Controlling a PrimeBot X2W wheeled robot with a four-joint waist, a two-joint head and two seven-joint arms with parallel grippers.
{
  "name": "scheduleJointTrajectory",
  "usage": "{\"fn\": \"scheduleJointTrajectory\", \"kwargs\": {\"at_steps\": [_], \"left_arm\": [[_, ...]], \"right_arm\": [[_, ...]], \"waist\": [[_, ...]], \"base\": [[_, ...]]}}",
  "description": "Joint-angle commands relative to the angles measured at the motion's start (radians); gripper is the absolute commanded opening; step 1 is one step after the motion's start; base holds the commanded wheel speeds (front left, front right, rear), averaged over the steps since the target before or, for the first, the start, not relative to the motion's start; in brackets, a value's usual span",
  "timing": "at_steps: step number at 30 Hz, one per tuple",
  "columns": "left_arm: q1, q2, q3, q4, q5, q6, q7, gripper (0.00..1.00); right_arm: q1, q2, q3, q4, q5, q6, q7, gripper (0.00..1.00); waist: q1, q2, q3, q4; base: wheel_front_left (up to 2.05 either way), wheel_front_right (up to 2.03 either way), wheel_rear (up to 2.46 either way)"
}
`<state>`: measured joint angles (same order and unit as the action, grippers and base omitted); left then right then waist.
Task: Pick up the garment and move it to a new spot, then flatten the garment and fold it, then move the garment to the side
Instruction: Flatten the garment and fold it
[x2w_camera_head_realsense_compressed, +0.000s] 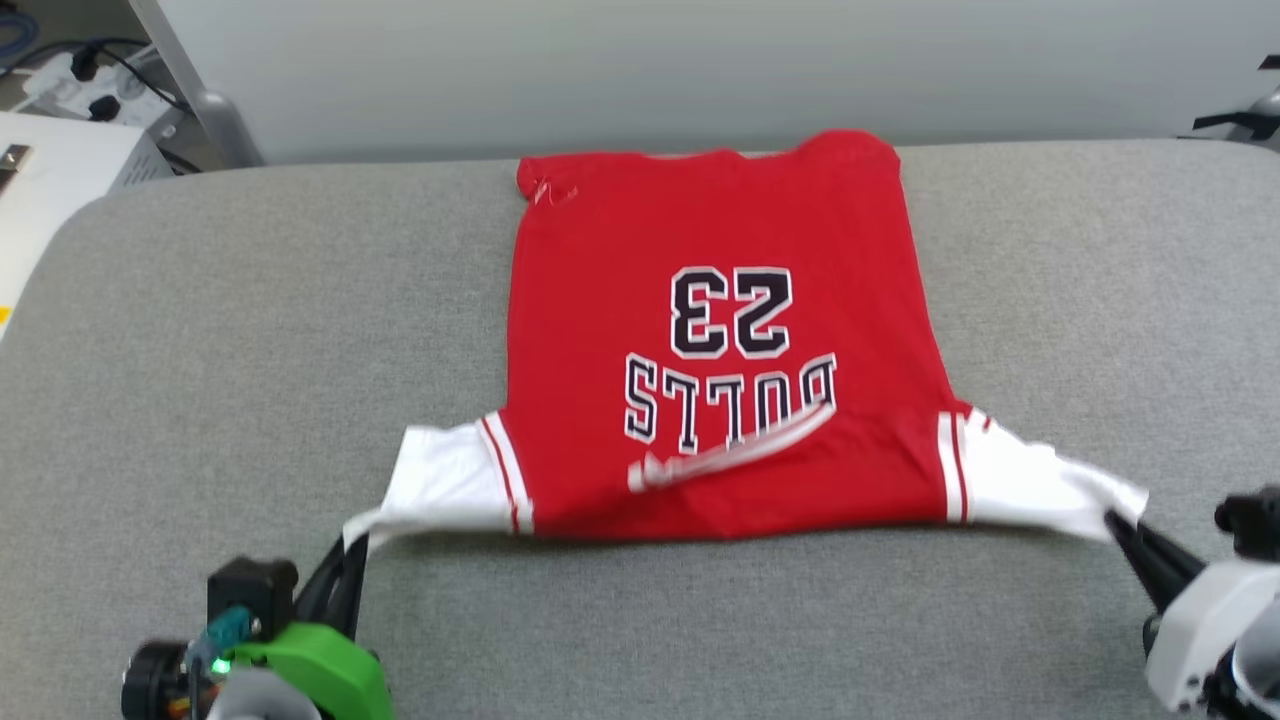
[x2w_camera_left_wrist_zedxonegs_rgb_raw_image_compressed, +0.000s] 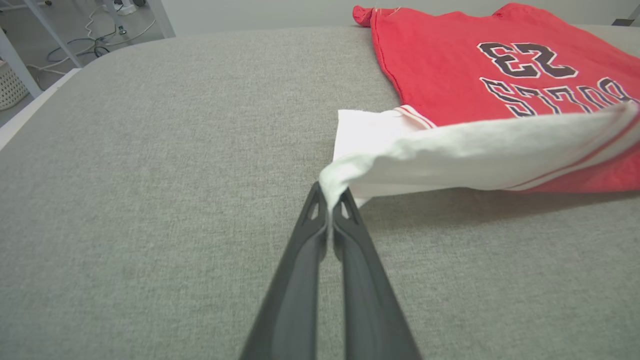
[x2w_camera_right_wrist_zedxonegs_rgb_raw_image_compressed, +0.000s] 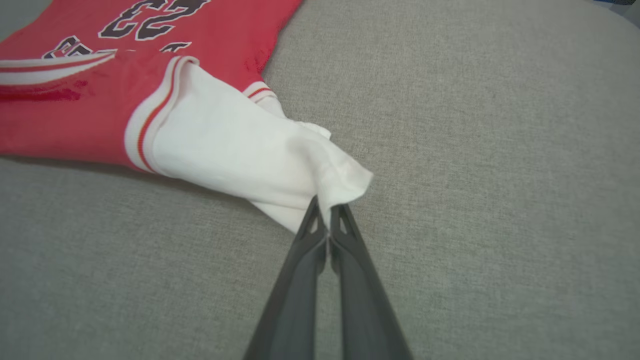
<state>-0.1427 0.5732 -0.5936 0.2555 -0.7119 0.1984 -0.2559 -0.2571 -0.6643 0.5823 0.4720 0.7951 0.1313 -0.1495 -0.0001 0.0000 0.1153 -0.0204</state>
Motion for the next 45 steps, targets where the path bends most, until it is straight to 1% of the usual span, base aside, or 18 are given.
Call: {"fn": "scheduleJointTrajectory", "kwargs": {"at_steps": [1, 7, 13, 16, 19, 20, 21, 23, 27, 31, 33, 36, 37, 38, 41, 45], "left_arm": [[0.046, -0.013, 0.024, 0.009, -0.004, 0.007, -0.006, 0.0], [0.186, -0.052, 0.1, 0.017, 0.004, 0.006, -0.006, 0.0], [0.276, -0.091, 0.169, 0.015, 0.026, -0.016, -0.006, 0.0], [0.295, -0.102, 0.18, 0.017, 0.044, -0.032, -0.006, 0.0], [0.286, -0.118, 0.182, 0.021, 0.068, -0.048, -0.006, 0.0], [0.281, -0.123, 0.184, 0.021, 0.076, -0.052, -0.006, 0.0], [0.273, -0.129, 0.186, 0.02, 0.085, -0.056, -0.006, 0.0], [0.26, -0.139, 0.188, 0.017, 0.102, -0.063, -0.006, 0.0], [0.236, -0.16, 0.192, 0.009, 0.14, -0.062, -0.006, 0.0], [0.221, -0.188, 0.196, -0.017, 0.171, -0.058, -0.006, 0.0], [0.212, -0.2, 0.203, -0.039, 0.188, -0.055, -0.006, 0.0], [0.19, -0.213, 0.211, -0.074, 0.223, -0.048, -0.006, 0.0], [0.163, -0.228, 0.22, -0.108, 0.249, -0.044, -0.006, 0.0], [0.153, -0.235, 0.222, -0.12, 0.257, -0.044, -0.006, 0.0], [0.127, -0.253, 0.231, -0.15, 0.279, -0.043, -0.006, 0.0], [0.098, -0.279, 0.24, -0.181, 0.308, -0.049, -0.006, 0.0]], "right_arm": [[0.045, 0.008, -0.02, -0.003, -0.007, -0.001, -0.006, 0.0], [0.205, 0.035, -0.119, -0.018, -0.023, -0.001, -0.015, 0.0], [0.331, 0.051, -0.226, -0.05, -0.047, -0.001, 0.005, 0.0], [0.37, 0.058, -0.275, -0.07, -0.062, -0.001, 0.019, 0.0], [0.386, 0.085, -0.31, -0.095, -0.084, -0.001, 0.043, 0.0], [0.386, 0.094, -0.321, -0.103, -0.09, -0.001, 0.047, 0.04], [0.385, 0.103, -0.336, -0.112, -0.1, -0.001, 0.051, 0.32], [0.38, 0.115, -0.37, -0.128, -0.129, -0.001, 0.052, 1.0], [0.361, 0.127, -0.464, -0.176, -0.188, -0.001, 0.056, 1.0], [0.308, 0.118, -0.573, -0.278, -0.242, -0.001, 0.077, 1.0], [0.263, 0.108, -0.618, -0.344, -0.256, -0.001, 0.106, 1.0], [0.175, 0.081, -0.677, -0.442, -0.264, -0.001, 0.179, 1.0], [0.082, 0.048, -0.702, -0.521, -0.252, -0.001, 0.277, 1.0], [0.042, 0.038, -0.7, -0.537, -0.236, -0.001, 0.329, 1.0], [-0.071, -0.009, -0.662, -0.552, -0.2, -0.001, 0.49, 1.0], [-0.228, -0.078, -0.582, -0.52, -0.131, -0.001, 0.744, 1.0]], "waist": [[0.0001, 0.0, -0.031, -0.001], [0.0001, 0.0, -0.056, -0.004], [0.0001, 0.0, -0.062, 0.003], [0.0001, 0.0, -0.058, 0.009], [0.0001, 0.0, -0.053, 0.015], [0.0001, 0.0, -0.053, 0.017], [0.0001, 0.0, -0.051, 0.019], [0.0001, 0.0, -0.047, 0.023], [0.0001, 0.0, -0.032, 0.032], [0.0001, 0.0, -0.008, 0.047], [0.0001, 0.0, 0.011, 0.058], [0.0001, 0.0, 0.051, 0.087], [0.0001, 0.0, 0.102, 0.119], [0.0001, 0.0, 0.124, 0.132], [0.0001, 0.0, 0.177, 0.164], [0.0001, 0.0, 0.246, 0.2]], "base": [[0.0, 0.0, 0.0], [0.0, 0.0, 0.0], [0.0, 0.0, 0.0], [0.0, 0.0, 0.0], [0.0, 0.0, 0.0], [0.0, 0.0, 0.0], [0.0, 0.0, 0.0], [0.0, 0.0, 0.0], [0.0, 0.0, 0.0], [0.0, 0.0, 0.0], [0.0, 0.0, 0.0], [0.0, 0.0, 0.0], [0.0, 0.0, 0.0], [0.0, 0.0, 0.0], [0.0, 0.0, 0.0], [0.0, 0.0, 0.0]]}}
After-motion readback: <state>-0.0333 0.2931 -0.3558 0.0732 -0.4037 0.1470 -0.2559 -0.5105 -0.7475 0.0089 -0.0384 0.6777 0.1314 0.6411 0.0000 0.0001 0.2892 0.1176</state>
